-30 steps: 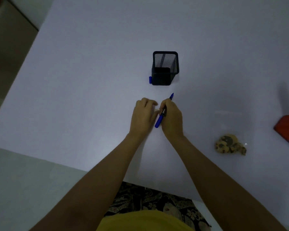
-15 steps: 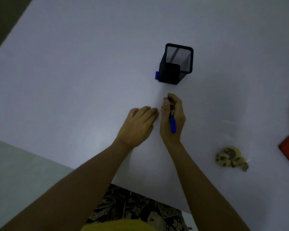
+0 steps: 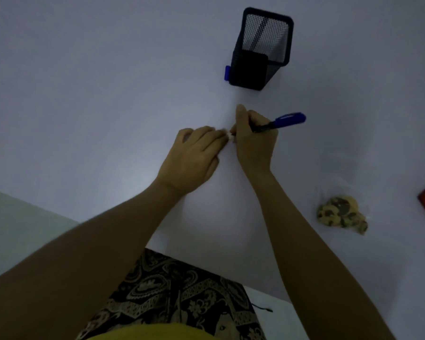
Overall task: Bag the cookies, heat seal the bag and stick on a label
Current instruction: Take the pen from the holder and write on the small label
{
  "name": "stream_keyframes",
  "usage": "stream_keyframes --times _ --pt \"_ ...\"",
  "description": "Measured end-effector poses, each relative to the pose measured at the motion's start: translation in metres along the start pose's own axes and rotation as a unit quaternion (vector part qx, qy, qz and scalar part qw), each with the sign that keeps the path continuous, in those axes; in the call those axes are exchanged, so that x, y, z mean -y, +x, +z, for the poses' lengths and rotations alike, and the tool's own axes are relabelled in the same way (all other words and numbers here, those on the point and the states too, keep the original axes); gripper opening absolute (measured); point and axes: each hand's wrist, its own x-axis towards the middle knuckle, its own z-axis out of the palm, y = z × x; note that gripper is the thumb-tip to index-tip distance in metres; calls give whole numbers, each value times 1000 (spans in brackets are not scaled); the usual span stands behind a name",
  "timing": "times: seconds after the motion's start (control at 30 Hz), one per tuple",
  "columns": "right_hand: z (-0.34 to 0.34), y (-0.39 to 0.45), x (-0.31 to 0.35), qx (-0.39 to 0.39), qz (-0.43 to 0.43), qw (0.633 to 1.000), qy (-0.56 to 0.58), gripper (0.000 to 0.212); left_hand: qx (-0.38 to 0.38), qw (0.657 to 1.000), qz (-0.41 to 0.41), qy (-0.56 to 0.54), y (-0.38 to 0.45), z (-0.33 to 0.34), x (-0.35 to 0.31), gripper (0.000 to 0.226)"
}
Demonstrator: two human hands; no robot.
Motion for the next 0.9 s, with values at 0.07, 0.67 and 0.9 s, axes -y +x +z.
stream_keyframes --times 0.07,0.67,0.9 --pt "-5 3 -3 7 -10 1000 4 45 5 1000 0 1 0 0 -1 39" --pt "1 4 -11 -15 -86 991 -100 46 21 1000 -23 -3 1 -3 -3 35" --pt "0 4 -12 -33 -95 988 -114 43 27 999 -26 -7 3 -4 -3 37"
